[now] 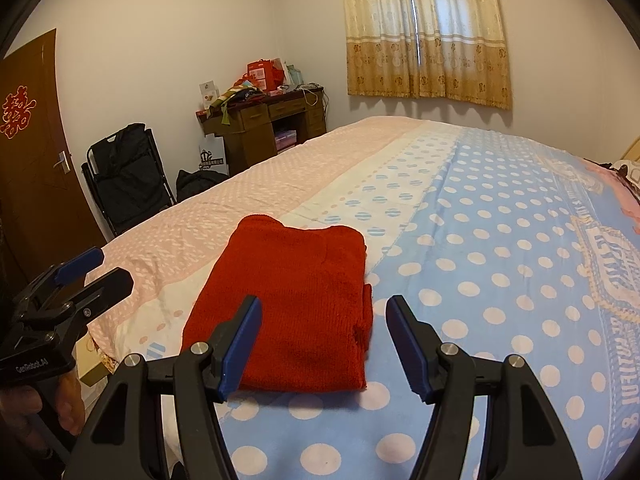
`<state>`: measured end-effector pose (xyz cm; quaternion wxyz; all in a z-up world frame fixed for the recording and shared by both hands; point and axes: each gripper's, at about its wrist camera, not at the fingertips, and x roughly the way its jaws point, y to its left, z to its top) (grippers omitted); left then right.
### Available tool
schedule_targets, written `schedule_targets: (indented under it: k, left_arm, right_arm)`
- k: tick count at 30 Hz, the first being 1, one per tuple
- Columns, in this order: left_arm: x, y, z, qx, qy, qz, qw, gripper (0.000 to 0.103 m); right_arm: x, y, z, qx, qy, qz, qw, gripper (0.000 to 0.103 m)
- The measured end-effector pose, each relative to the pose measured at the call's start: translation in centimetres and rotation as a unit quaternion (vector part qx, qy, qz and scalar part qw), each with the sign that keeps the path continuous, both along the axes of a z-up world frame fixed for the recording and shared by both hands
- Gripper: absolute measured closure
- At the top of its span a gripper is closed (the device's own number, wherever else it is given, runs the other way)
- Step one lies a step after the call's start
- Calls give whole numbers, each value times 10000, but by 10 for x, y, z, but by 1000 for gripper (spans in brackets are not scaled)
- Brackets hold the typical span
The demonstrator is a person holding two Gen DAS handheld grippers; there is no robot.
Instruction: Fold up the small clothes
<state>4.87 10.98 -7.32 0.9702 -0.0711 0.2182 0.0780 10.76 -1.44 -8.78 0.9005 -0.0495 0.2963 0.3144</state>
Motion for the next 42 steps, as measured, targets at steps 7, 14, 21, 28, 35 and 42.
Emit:
schedule_targets:
  k: [7, 14, 21, 28, 35, 42]
  left_arm:
    - [-2, -3, -1, 9, -7, -13, 10000, 3]
    - [-2, -4, -1, 18, -9, -10, 10000, 3]
    - [-2, -6, 0, 20, -7, -18, 10000, 3]
    - [-2, -6, 0, 29, -10, -16, 10000, 3]
    - [-2, -7, 0, 34, -10, -12, 10000, 3]
    - [-1, -7, 0, 51, 8, -12, 10000, 0]
  right_arm:
    - [-2, 2, -1, 26, 4, -2, 10000, 37]
    - [-3, 3, -2, 34, 1, -1, 10000, 37]
    - [-4, 5, -3, 23, 18, -4, 10000, 37]
    - [-8, 7, -4, 34, 29, 3, 10000, 37]
    - [-9, 6, -4, 83, 4, -8, 10000, 37]
    - [-11, 6, -5, 124, -4, -20, 9999, 37]
